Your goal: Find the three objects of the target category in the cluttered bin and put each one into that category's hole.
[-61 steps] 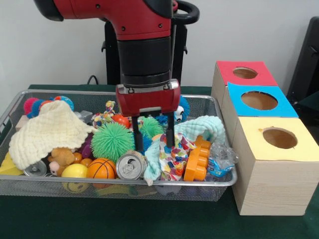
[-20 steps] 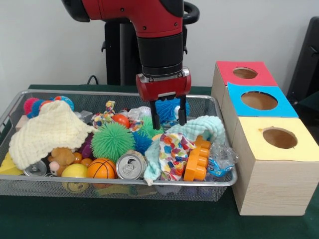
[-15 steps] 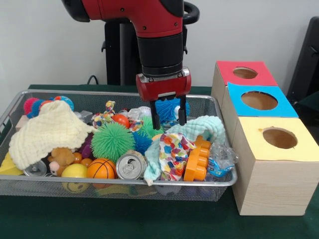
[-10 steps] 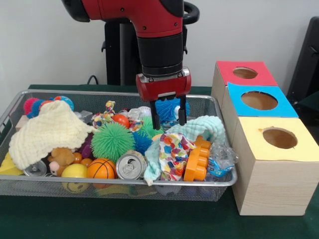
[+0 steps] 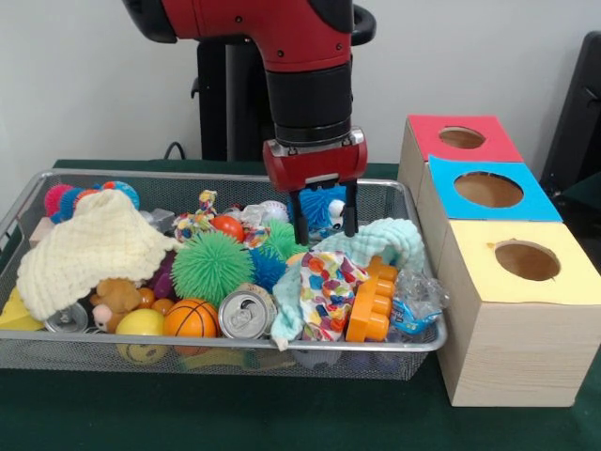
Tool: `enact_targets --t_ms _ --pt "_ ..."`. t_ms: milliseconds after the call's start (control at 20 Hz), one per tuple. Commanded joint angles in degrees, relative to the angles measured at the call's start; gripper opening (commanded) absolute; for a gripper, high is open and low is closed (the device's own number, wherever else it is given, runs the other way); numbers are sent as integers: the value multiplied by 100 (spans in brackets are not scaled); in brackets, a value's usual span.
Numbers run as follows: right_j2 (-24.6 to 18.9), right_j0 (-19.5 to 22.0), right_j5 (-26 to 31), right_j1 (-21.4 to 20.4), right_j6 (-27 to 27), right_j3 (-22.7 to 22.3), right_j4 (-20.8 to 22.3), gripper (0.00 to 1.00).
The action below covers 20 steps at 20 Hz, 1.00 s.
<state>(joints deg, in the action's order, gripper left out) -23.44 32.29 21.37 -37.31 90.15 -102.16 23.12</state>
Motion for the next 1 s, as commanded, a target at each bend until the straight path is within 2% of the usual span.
enact_targets --t_ms 50,350,600,1000 --pt "17 -109 -80 356 374 334 131 100" --pt "-84 -128 53 551 201 635 104 100" --pt "-134 -41 -22 529 156 541 137 100" --pt "-208 31 23 612 27 647 152 100"
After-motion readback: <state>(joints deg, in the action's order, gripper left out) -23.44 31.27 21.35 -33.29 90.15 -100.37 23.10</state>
